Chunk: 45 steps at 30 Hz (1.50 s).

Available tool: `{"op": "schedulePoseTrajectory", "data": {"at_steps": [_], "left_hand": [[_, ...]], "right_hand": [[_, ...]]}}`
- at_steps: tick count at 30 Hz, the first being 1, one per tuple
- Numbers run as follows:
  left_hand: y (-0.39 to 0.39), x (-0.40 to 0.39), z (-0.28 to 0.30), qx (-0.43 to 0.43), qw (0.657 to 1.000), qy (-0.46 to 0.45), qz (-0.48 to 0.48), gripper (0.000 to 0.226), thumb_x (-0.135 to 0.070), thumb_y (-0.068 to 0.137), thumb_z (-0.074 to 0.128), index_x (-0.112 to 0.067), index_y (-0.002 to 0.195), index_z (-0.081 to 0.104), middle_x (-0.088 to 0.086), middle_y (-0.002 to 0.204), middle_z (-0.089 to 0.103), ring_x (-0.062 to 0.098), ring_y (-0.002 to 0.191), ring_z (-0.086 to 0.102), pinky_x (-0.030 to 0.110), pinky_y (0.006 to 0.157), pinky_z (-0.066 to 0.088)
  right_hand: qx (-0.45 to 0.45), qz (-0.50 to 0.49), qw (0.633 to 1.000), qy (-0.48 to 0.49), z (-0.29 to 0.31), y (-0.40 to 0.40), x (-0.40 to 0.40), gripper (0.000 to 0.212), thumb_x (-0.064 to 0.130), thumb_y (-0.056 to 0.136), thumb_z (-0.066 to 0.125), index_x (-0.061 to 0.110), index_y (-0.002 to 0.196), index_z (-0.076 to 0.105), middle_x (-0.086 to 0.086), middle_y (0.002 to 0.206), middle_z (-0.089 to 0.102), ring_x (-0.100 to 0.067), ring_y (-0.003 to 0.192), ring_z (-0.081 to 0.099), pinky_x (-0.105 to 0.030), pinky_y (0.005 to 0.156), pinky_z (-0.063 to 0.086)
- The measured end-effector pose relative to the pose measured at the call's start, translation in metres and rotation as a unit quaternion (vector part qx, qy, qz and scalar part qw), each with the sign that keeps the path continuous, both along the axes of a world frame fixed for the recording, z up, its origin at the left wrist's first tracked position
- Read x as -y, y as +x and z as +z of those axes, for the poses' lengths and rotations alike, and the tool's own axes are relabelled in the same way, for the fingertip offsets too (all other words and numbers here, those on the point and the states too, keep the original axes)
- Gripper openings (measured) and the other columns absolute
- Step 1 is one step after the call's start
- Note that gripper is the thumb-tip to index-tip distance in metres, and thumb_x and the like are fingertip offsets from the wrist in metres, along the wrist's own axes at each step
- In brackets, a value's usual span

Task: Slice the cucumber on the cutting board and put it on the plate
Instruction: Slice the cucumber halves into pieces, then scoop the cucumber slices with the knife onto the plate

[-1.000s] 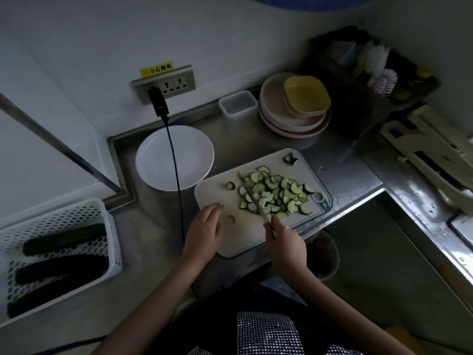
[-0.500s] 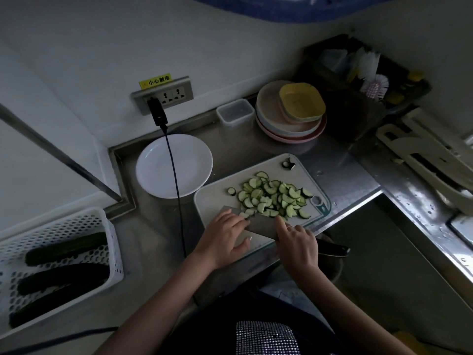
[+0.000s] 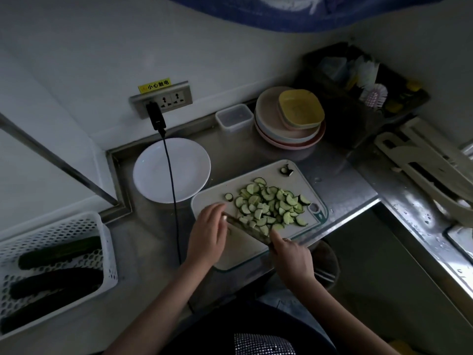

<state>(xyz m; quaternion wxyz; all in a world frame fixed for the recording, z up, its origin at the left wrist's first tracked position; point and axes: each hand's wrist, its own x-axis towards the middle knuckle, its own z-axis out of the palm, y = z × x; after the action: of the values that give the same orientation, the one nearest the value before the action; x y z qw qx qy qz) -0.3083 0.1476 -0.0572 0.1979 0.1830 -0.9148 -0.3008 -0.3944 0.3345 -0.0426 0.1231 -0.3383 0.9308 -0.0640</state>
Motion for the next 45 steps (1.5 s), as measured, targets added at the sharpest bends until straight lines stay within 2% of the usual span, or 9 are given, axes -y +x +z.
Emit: {"op": "schedulePoseTrajectory", "data": {"at_steps": [9,17,22,26,29,33,38,41,45], "left_hand": [[0.044,0.010,-0.019,0.013,0.989,0.075,0.128,0.031,-0.016,0.095,0.044,-0.013,0.125,0.051,0.006,0.114,0.056,0.016,0.100,0.054,0.018,0.084,0.040],[-0.002,0.035,-0.026,0.152,0.984,-0.074,0.062,0.046,0.004,0.075,0.069,0.001,0.120,0.059,0.016,0.119,0.059,0.032,0.105,0.059,0.040,0.085,0.051],[-0.052,0.065,-0.023,0.205,0.971,-0.086,0.094,0.042,0.001,0.068,0.074,0.007,0.108,0.062,0.022,0.101,0.063,0.039,0.094,0.062,0.042,0.077,0.053],[-0.078,0.070,-0.033,0.279,0.950,-0.080,0.113,0.054,-0.015,0.095,0.047,0.003,0.143,0.029,0.020,0.146,0.035,0.030,0.136,0.032,0.041,0.110,0.025],[-0.090,0.071,-0.039,0.317,0.936,-0.033,0.146,0.053,-0.022,0.101,0.031,-0.010,0.150,0.015,0.005,0.157,0.014,0.017,0.144,0.010,0.046,0.114,0.009],[-0.107,0.059,-0.037,0.300,0.952,-0.002,0.063,0.050,-0.019,0.102,0.029,-0.017,0.150,0.016,0.000,0.157,0.014,0.014,0.144,0.010,0.049,0.113,0.008],[-0.122,0.044,-0.042,0.285,0.957,-0.023,0.042,0.051,-0.025,0.101,0.030,-0.016,0.150,0.017,0.001,0.157,0.014,0.015,0.144,0.009,0.044,0.114,0.008],[-0.112,0.029,-0.040,0.189,0.976,-0.104,0.043,0.053,-0.030,0.099,0.027,-0.005,0.145,0.031,0.010,0.153,0.027,0.024,0.142,0.021,0.041,0.115,0.016],[-0.092,-0.030,-0.048,0.098,0.991,-0.090,-0.022,0.055,-0.033,0.095,0.038,-0.004,0.142,0.038,0.011,0.149,0.033,0.025,0.137,0.032,0.039,0.111,0.028]], "right_hand": [[0.146,0.054,0.988,-0.012,-0.009,0.004,0.031,0.021,0.039,0.098,0.040,0.020,0.101,0.046,-0.014,0.093,0.064,-0.036,0.087,0.062,-0.038,0.067,0.046],[0.174,-0.013,0.983,-0.055,-0.002,-0.032,0.012,0.018,0.039,0.095,0.048,0.023,0.100,0.055,-0.011,0.090,0.065,-0.035,0.086,0.063,-0.036,0.066,0.048],[0.198,-0.053,0.968,-0.142,0.013,-0.039,0.012,0.010,0.031,0.094,0.054,0.022,0.089,0.055,-0.004,0.071,0.063,-0.027,0.067,0.060,-0.039,0.057,0.046],[0.197,-0.099,0.962,-0.164,0.023,-0.060,-0.005,0.018,0.026,0.094,0.056,0.027,0.077,0.050,0.002,0.055,0.054,-0.017,0.052,0.053,-0.031,0.048,0.037],[0.194,-0.166,0.949,-0.183,0.020,-0.078,-0.024,0.018,0.025,0.093,0.057,0.024,0.076,0.053,-0.002,0.059,0.059,-0.016,0.053,0.056,-0.034,0.051,0.042],[0.198,-0.241,0.926,-0.213,0.018,-0.098,-0.049,0.010,0.025,0.093,0.057,0.021,0.085,0.059,-0.003,0.059,0.061,-0.019,0.051,0.058,-0.037,0.052,0.049],[0.209,-0.289,0.905,-0.233,0.018,-0.119,-0.076,0.027,0.019,0.095,0.054,0.009,0.070,0.051,-0.009,0.055,0.054,-0.011,0.037,0.047,-0.017,0.036,0.037],[0.207,-0.307,0.897,-0.242,0.013,-0.124,-0.089,0.030,0.018,0.095,0.053,0.007,0.067,0.051,-0.012,0.055,0.052,-0.018,0.043,0.045,-0.015,0.035,0.033],[0.211,-0.328,0.886,-0.250,0.003,-0.120,-0.100,0.032,0.021,0.096,0.051,0.003,0.071,0.056,-0.013,0.060,0.057,-0.021,0.051,0.050,-0.017,0.042,0.036]]}}
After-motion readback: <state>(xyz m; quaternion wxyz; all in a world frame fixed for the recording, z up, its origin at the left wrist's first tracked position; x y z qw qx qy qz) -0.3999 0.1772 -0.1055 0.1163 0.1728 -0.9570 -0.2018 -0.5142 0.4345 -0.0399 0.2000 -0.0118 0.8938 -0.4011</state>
